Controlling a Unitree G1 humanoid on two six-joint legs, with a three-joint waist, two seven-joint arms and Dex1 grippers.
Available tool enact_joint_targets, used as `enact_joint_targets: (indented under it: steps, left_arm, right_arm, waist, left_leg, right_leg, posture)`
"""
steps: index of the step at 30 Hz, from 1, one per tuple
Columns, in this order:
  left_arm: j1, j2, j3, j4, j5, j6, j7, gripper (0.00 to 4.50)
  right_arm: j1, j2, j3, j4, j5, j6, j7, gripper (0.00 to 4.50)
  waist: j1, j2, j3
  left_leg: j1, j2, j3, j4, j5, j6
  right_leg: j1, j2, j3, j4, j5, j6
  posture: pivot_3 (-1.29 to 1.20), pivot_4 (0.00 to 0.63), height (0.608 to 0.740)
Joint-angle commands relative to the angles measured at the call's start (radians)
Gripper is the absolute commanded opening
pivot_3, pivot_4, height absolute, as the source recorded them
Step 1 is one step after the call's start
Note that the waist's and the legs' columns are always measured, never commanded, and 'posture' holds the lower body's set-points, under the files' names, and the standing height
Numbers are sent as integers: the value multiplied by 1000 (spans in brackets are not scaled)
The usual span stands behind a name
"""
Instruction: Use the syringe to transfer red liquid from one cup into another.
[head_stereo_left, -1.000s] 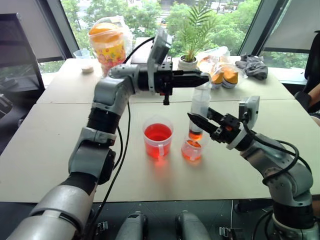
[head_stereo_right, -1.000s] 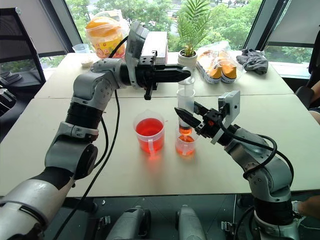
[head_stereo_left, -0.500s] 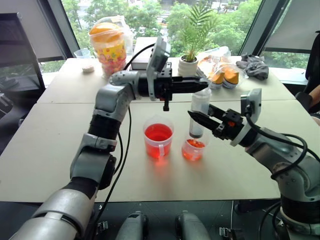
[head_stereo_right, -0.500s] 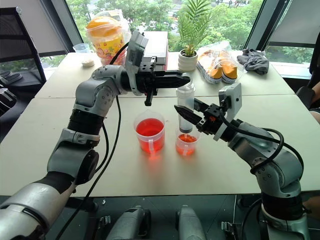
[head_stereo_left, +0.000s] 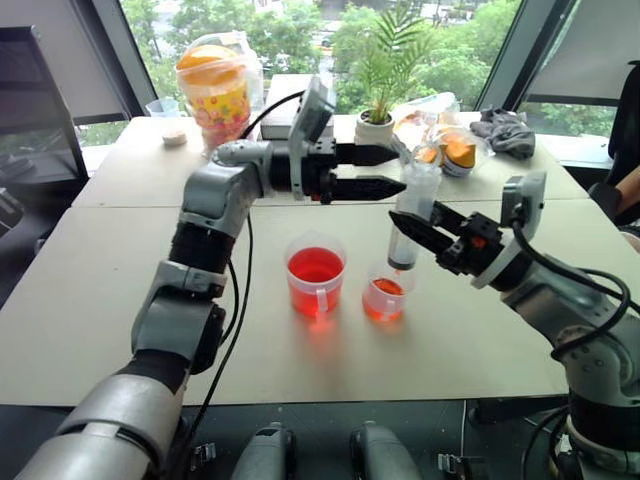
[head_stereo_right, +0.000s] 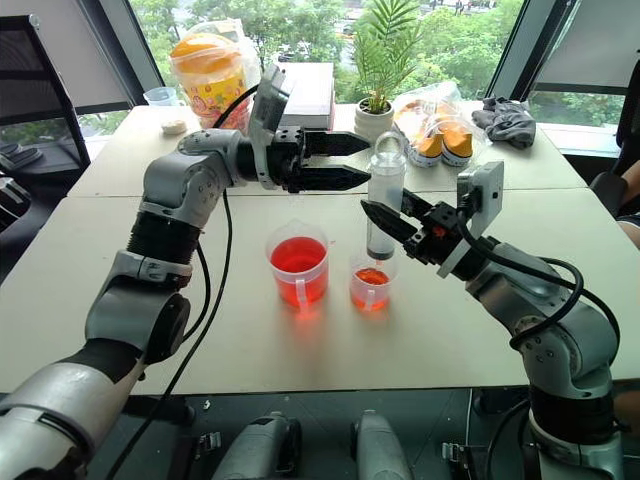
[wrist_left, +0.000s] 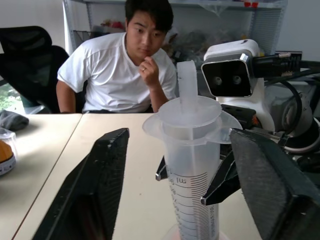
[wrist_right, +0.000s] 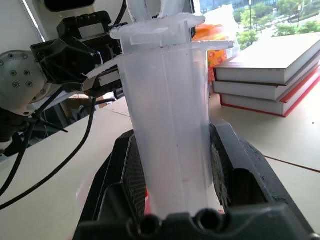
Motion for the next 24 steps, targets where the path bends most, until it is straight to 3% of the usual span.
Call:
enact_joint_targets:
  steps: [1,6,10,13,16,20,24]
  left_arm:
    - [-18,63,44,-42,-16,6,-6,4434]
    - [54,174,70,-133,-34,32,-19,4434]
    - [117,226,76,-209,-46,70,0,4434]
    - [184,248,85,-290,-70,107,18,4434]
    - [252,258,90,-375,-102,161,49,4434]
    - [297,264,92,-432,-120,173,76,4434]
    - [331,277,95,-459,-130,168,92,4434]
  right_arm:
    - [12,-1,-4,-32,-12,-37,24,1411]
    - [5,-9,-12,-16,-17,-33,25,1411]
    - [-72,-14,-66,15,51,35,-64,1411]
    - [-224,-62,-156,110,187,166,-212,1411]
    - [-464,-156,-235,385,367,403,-445,1411]
    - [-599,-350,-69,603,246,712,-417,1411]
    - [-626,-468,190,728,74,752,-202,1411]
  waist:
    - [0,0,0]
    - [0,0,0]
    - [4,0,0]
    - [5,0,0]
    - [2,1,0]
    - [9,0,0]
    - [0,1,0]
  left_leg:
    - [0,0,0,0,0,0]
    - [0,0,0,0,0,0]
    - [0,0,0,0,0,0]
    - [0,0,0,1,0,0]
    - [0,0,0,1,0,0]
    - [0,1,-2,-4,0,0]
    - [-2,1,0,-5,-1,1]
  right_leg:
    - [0,0,0,0,0,0]
    - [0,0,0,0,0,0]
    - [0,-1,0,0,0,0]
    - [1,-2,0,0,0,0]
    - [0,-3,1,0,0,0]
    - [0,-4,-2,-3,-1,-3]
    - [0,-4,0,-8,-1,-3]
  posture:
    - [0,150,740]
    - [0,150,740]
    - [0,150,740]
    - [0,150,740]
    - [0,150,740]
    - [0,150,740]
    - [0,150,740]
